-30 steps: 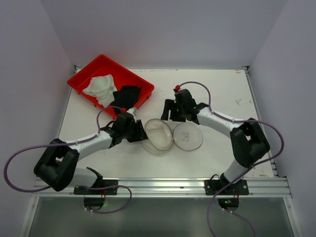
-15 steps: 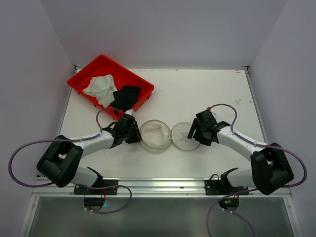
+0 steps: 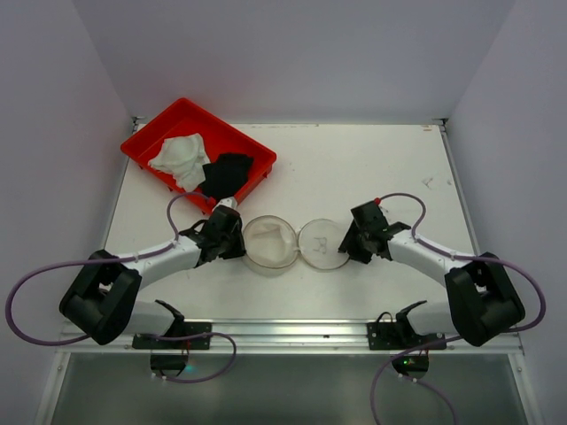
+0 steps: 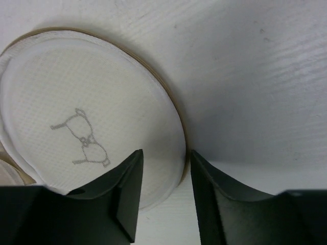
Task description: Unzip the laundry bag and remove the bra
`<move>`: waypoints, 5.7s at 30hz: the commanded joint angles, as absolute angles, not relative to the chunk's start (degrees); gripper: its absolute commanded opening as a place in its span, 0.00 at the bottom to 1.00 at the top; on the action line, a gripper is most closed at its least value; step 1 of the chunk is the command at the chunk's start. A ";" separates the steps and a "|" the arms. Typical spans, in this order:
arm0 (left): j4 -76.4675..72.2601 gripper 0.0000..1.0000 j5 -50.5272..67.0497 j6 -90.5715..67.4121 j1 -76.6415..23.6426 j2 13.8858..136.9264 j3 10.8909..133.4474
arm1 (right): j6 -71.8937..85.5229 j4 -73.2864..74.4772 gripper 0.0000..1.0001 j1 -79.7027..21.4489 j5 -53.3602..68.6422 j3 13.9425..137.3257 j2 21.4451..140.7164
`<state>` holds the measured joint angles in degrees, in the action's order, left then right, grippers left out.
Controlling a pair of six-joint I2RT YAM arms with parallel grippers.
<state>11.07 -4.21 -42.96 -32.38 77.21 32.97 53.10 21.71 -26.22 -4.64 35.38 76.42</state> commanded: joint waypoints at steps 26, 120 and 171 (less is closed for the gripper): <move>3.52 0.06 -0.88 -45.61 -42.62 89.11 46.05 | 32.09 32.53 0.00 -37.61 -19.97 49.74 59.15; 30.58 1.00 -12.23 -34.20 -17.88 56.96 54.58 | 24.26 29.96 0.99 -24.11 0.09 66.71 68.92; 54.84 1.00 -24.52 -26.01 -12.74 24.08 76.20 | 13.54 40.87 0.99 -8.96 -9.58 66.09 7.65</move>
